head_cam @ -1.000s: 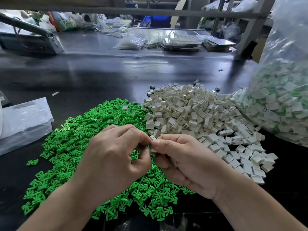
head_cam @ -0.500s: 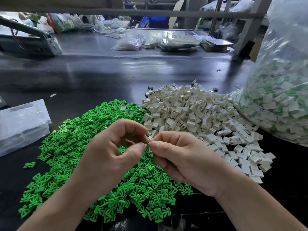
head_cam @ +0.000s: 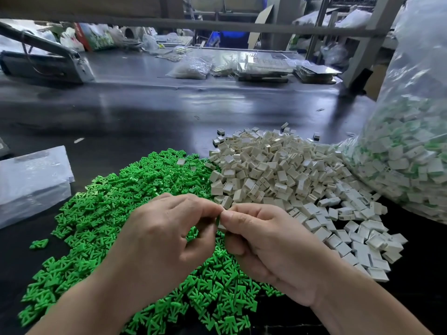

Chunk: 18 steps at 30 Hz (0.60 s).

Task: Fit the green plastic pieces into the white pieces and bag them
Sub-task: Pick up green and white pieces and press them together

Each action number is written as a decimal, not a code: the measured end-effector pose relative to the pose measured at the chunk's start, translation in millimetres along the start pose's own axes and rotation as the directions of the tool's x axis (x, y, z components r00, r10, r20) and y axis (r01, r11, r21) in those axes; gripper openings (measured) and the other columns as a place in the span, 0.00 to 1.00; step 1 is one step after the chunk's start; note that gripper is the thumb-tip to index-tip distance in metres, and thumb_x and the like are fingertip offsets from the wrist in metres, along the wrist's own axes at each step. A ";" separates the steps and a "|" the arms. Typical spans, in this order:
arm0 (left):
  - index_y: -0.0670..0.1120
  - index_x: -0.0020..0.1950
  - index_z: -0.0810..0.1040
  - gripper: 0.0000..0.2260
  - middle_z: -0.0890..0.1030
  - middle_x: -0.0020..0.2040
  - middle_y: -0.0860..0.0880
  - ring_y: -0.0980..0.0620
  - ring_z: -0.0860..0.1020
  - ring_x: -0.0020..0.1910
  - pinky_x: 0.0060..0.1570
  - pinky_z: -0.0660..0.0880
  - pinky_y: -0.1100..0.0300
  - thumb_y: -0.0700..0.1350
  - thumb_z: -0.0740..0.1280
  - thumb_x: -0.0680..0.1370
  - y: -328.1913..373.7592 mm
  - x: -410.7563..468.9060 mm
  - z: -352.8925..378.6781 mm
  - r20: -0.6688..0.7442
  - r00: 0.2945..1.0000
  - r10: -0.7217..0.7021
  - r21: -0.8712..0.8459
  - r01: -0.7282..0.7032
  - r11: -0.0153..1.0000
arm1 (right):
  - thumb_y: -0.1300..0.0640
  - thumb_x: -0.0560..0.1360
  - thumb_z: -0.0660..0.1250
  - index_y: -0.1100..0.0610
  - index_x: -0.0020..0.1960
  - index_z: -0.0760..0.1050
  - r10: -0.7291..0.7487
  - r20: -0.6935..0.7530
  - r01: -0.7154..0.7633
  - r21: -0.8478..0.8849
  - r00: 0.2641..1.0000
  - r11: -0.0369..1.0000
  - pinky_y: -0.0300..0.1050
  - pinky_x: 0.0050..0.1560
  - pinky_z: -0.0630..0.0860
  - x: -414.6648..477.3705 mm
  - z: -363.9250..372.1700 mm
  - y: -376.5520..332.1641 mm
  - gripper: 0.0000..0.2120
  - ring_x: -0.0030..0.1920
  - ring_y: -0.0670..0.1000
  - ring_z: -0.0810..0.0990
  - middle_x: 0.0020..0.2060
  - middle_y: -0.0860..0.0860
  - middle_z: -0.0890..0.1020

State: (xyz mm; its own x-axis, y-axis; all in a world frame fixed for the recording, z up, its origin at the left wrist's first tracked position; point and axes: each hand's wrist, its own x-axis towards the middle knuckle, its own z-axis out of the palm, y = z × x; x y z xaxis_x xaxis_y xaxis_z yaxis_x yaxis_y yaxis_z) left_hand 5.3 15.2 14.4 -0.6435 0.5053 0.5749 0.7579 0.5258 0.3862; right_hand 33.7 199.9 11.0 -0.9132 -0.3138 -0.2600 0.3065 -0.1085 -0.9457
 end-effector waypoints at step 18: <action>0.49 0.46 0.83 0.09 0.82 0.38 0.57 0.53 0.79 0.33 0.35 0.77 0.55 0.47 0.63 0.73 8.5 -0.6 -1.1 0.006 0.998 -0.070 0.137 0.069 0.988 | 0.56 0.82 0.64 0.55 0.39 0.75 0.006 -0.032 -0.006 -0.019 0.999 1.000 0.34 0.18 0.57 0.4 5.6 -2.0 0.13 0.20 0.45 0.61 0.28 0.51 0.71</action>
State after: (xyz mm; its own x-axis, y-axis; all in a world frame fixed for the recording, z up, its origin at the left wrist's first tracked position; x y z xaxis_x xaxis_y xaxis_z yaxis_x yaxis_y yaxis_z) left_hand 12.2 18.7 18.1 -0.6957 0.4713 0.5421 0.6900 0.6482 0.3221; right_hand 34.3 194.8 13.9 -0.9195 -0.2843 -0.2715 0.3071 -0.0885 -0.9475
